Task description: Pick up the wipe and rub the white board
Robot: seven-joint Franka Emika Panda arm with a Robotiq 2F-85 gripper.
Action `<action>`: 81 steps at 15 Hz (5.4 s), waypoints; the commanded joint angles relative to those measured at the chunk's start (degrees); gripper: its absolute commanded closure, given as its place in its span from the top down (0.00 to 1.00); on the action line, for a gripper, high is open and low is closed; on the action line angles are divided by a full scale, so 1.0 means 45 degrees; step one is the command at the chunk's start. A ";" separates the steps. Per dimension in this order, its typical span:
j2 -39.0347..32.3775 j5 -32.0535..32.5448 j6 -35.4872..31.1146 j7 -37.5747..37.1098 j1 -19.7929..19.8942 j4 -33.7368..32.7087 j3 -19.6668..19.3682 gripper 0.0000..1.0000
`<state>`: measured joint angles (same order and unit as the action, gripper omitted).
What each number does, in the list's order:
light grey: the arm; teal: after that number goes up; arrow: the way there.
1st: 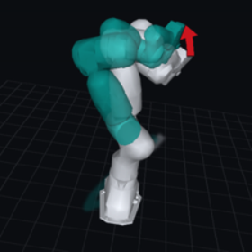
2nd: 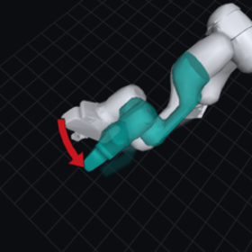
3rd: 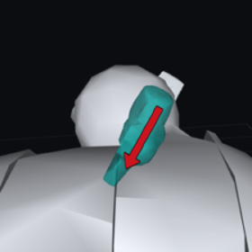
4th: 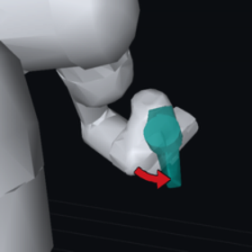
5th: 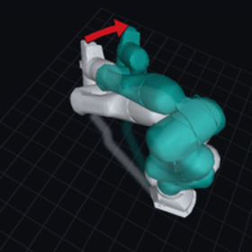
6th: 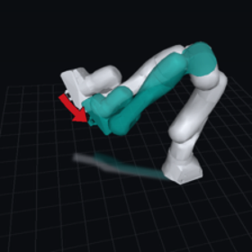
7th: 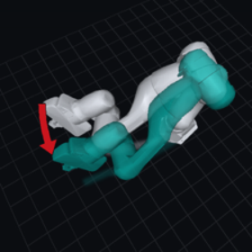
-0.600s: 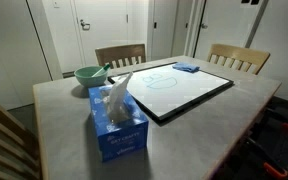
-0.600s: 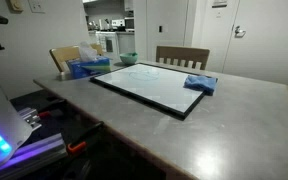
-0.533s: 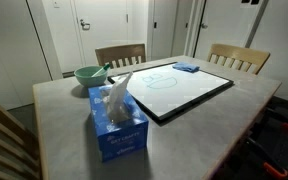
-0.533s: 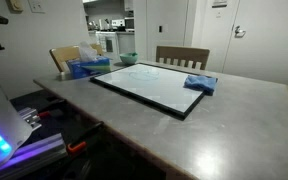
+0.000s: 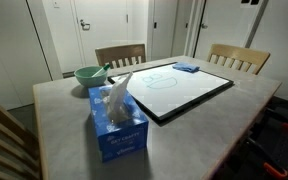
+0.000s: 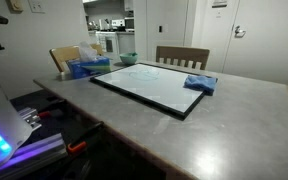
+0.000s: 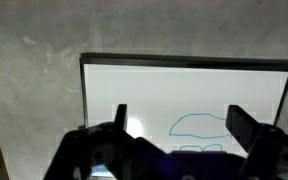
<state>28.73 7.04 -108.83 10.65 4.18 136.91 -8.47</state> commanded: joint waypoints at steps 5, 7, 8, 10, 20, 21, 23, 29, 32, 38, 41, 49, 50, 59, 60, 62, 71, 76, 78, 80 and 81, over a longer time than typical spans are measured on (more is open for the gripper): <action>-0.0575 -0.0927 0.0181 0.1802 -0.1012 -0.0429 0.0060 1.00; -0.0699 -0.1187 0.0196 0.2478 -0.1388 -0.0484 0.0080 1.00; -0.0760 -0.1263 0.0203 0.2761 -0.1534 -0.0508 0.0095 1.00; -0.0902 -0.1418 0.0137 0.3367 -0.1819 -0.0523 0.0106 1.00; -0.2127 -0.1588 -0.2318 0.6146 -0.2871 -0.0437 0.0585 1.00; -0.2247 -0.1783 -0.2477 0.6478 -0.2981 -0.0451 0.0608 1.00; -0.2472 -0.2400 -0.2609 0.7285 -0.3262 -0.0498 0.0654 1.00; -0.3021 -0.4176 -0.2566 0.9847 -0.3930 -0.0631 0.1097 1.00; -0.2691 -0.3911 -0.2471 0.9826 -0.3649 -0.0355 0.1489 1.00; -0.3234 -0.4212 -0.3134 1.0718 -0.3836 -0.0373 0.1662 1.00; -0.4042 -0.4131 -0.3831 1.1060 -0.4046 -0.0572 0.2083 1.00; -0.6905 -0.4429 -0.4807 1.3388 -0.3928 -0.1967 0.3218 1.00; -0.7150 -0.4711 -0.4877 1.3759 -0.3877 -0.2170 0.3339 1.00; -0.7359 -0.6065 -0.4994 1.4989 -0.3639 -0.2270 0.4002 1.00; -0.7592 -0.6129 -0.5197 1.5139 -0.3679 -0.2382 0.4104 1.00; -0.8066 -0.6418 -0.5599 1.5613 -0.3730 -0.2606 0.4343 1.00; -1.0592 -0.6646 -0.5660 1.7460 -0.3542 -0.4374 0.5802 1.00; -1.1334 -0.6431 -0.5414 1.7729 -0.3311 -0.5033 0.6197 1.00; -1.1410 -0.6293 -0.5195 1.7670 -0.3250 -0.5146 0.6216 0.80; -1.1414 -0.6206 -0.5007 1.7522 -0.3210 -0.5188 0.6208 0.66; -1.1388 -0.6208 -0.4931 1.7487 -0.3189 -0.5189 0.6197 0.59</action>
<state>-21.71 -21.69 -133.33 88.65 -11.73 115.08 18.42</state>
